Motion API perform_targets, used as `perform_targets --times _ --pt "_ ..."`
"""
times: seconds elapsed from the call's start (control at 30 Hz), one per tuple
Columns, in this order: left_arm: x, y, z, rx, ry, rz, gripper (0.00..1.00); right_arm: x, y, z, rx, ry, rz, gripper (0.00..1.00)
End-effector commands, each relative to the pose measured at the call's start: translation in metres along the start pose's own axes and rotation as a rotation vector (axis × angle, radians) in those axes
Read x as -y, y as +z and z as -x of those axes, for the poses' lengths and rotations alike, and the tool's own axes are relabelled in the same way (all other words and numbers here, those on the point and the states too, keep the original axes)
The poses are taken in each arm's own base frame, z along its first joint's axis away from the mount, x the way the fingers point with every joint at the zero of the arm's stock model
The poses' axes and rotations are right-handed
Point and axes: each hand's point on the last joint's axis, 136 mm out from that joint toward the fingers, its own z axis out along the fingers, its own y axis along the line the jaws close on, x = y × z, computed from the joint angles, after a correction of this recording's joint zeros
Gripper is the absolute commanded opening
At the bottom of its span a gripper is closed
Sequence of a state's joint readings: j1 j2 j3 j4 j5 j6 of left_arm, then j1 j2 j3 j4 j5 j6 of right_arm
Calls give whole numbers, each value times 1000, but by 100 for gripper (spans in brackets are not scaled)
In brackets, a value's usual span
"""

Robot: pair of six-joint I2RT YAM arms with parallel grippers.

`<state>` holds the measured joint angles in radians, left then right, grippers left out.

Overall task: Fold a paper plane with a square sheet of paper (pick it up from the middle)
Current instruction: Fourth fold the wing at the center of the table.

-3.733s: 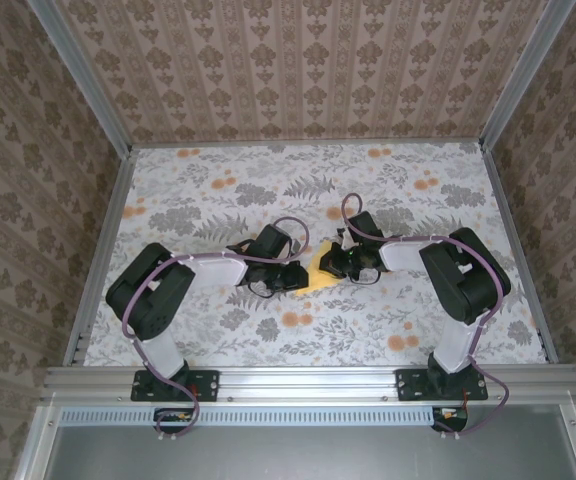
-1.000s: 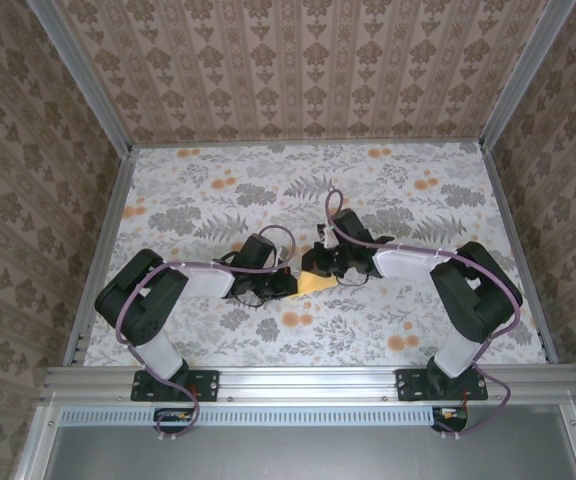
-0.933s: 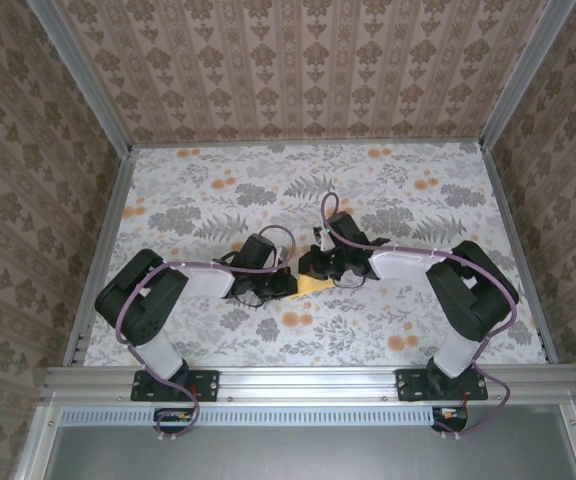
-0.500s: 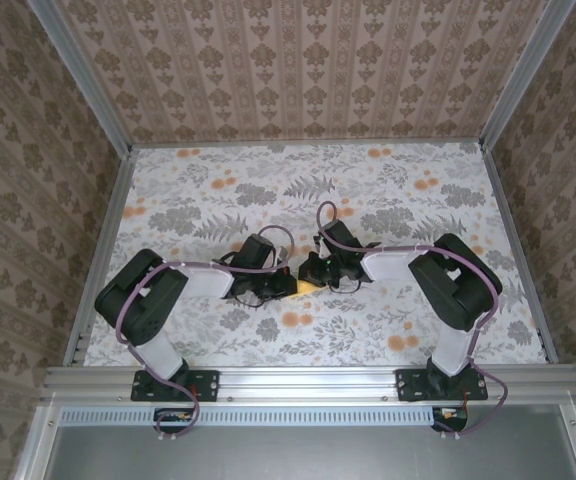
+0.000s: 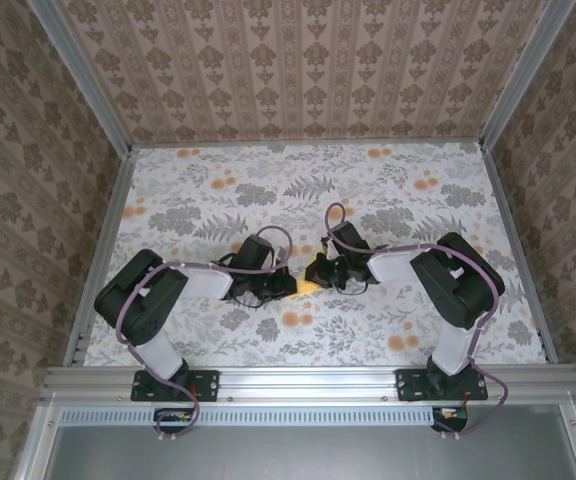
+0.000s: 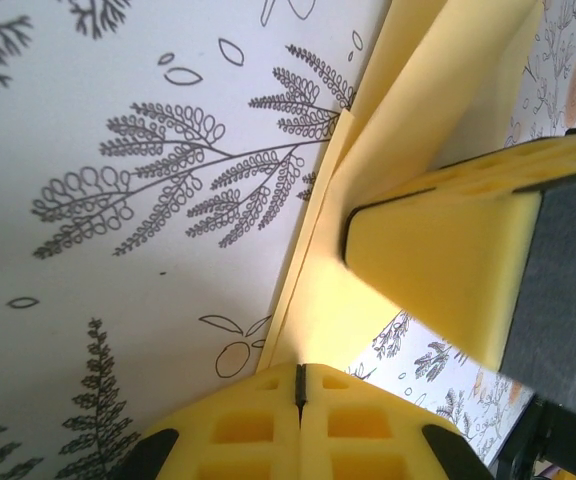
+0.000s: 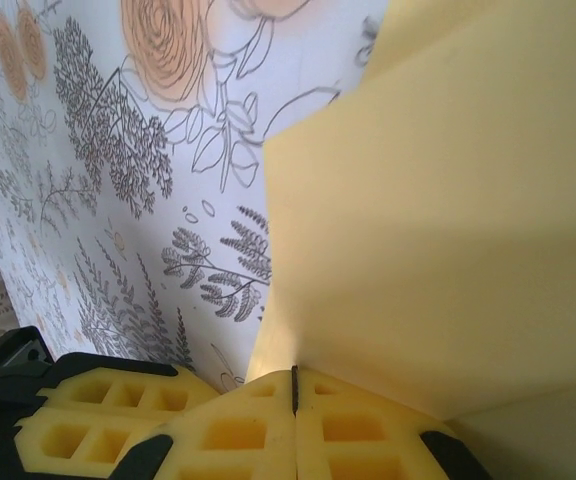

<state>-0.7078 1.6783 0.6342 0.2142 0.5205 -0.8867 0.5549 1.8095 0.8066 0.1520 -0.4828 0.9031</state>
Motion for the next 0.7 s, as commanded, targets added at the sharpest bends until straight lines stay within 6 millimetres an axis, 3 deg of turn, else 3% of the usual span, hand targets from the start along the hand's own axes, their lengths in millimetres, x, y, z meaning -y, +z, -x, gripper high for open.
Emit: perform_targets --times 0.0,0.4,0.53,0.67 --pt "-55 -1 -32 -79 -129 176 0 45 -8 14 62 50 -124 6" --pt "-55 0 -33 -90 -132 168 0 73 -45 65 199 110 -85 6" --pt "-53 1 -32 -90 -127 161 0 50 -61 77 222 60 -31 6" --pt "-51 1 -32 -92 -122 159 0 13 -70 69 214 -3 54 7"
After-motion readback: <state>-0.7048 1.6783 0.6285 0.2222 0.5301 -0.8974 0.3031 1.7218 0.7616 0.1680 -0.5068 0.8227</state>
